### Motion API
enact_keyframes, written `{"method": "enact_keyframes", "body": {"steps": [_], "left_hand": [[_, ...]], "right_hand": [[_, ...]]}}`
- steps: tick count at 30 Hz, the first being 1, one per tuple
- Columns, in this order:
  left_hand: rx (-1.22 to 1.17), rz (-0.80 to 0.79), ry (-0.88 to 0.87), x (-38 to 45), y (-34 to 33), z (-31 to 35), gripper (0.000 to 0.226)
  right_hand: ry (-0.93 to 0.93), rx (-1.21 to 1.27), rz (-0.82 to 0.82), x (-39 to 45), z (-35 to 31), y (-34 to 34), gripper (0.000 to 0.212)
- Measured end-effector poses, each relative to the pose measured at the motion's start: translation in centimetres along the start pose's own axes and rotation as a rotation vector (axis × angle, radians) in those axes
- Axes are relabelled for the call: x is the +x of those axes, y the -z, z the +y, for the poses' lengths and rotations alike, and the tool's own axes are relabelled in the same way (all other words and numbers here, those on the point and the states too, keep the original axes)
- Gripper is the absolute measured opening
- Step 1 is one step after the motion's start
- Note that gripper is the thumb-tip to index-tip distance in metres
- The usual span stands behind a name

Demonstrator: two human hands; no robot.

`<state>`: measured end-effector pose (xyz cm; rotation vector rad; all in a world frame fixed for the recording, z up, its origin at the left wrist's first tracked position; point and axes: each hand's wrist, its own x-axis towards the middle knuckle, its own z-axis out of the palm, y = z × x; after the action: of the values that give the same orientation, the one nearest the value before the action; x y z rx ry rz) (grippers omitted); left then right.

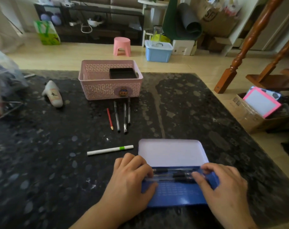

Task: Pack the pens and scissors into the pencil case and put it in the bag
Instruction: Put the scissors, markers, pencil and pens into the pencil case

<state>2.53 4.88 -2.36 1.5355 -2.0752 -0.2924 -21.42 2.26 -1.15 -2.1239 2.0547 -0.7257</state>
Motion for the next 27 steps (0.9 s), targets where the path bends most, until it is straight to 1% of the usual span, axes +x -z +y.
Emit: {"method": "enact_keyframes", "body": {"steps": [2, 4, 6, 8, 10, 12, 13, 15, 17, 20, 23, 25, 27], "left_hand": [[-0.019, 0.017, -0.008, 0.1, 0.2, 0.1, 0.02], [-0.023, 0.033, -0.017, 0.2, 0.2, 0.2, 0.022], [-0.028, 0.044, -0.023, 0.2, 0.1, 0.0, 0.021], [-0.024, 0.037, -0.032, 0.2, 0.0, -0.4, 0.02], [-0.021, 0.024, -0.041, 0.3, 0.2, -0.7, 0.017], [-0.022, 0.027, -0.039, 0.4, 0.6, -1.0, 0.015], [-0.023, 0.034, -0.034, 0.4, 0.9, -1.1, 0.013], [-0.082, 0.045, -0.033, 0.6, 2.0, -1.4, 0.01], [-0.219, 0.087, -0.041, 0.7, 3.2, -1.9, 0.009], [-0.315, 0.244, -0.01, 1.0, 4.1, -2.7, 0.01], [-0.345, 0.401, 0.098, 1.1, 4.0, -3.3, 0.02], [-0.343, 0.429, 0.163, 1.2, 3.9, -3.5, 0.027], [-0.347, 0.423, 0.222, 1.1, 3.7, -3.6, 0.029]], "right_hand": [[0.05, 0.102, 0.049, 1.5, -1.6, 0.2, 0.021], [0.172, 0.201, 0.022, 4.1, -4.5, -0.3, 0.014], [0.339, 0.212, -0.044, 7.1, -8.1, -1.9, 0.013], [0.433, 0.137, -0.18, 10.4, -11.8, -4.4, 0.015], [0.368, 0.06, -0.367, 13.2, -15.1, -7.2, 0.018], [0.27, -0.01, -0.528, 15.0, -17.4, -10.0, 0.035], [0.247, -0.072, -0.57, 15.5, -18.1, -11.3, 0.042], [0.227, -0.188, -0.575, 16.0, -18.8, -12.9, 0.05], [0.216, -0.243, -0.568, 16.2, -18.7, -13.3, 0.051], [0.241, -0.31, -0.591, 16.2, -18.0, -12.7, 0.053], [0.221, -0.244, -0.602, 15.9, -16.8, -12.2, 0.047], [0.204, -0.235, -0.574, 15.8, -16.2, -11.9, 0.042], [0.205, -0.242, -0.525, 15.7, -16.0, -10.8, 0.04]]}}
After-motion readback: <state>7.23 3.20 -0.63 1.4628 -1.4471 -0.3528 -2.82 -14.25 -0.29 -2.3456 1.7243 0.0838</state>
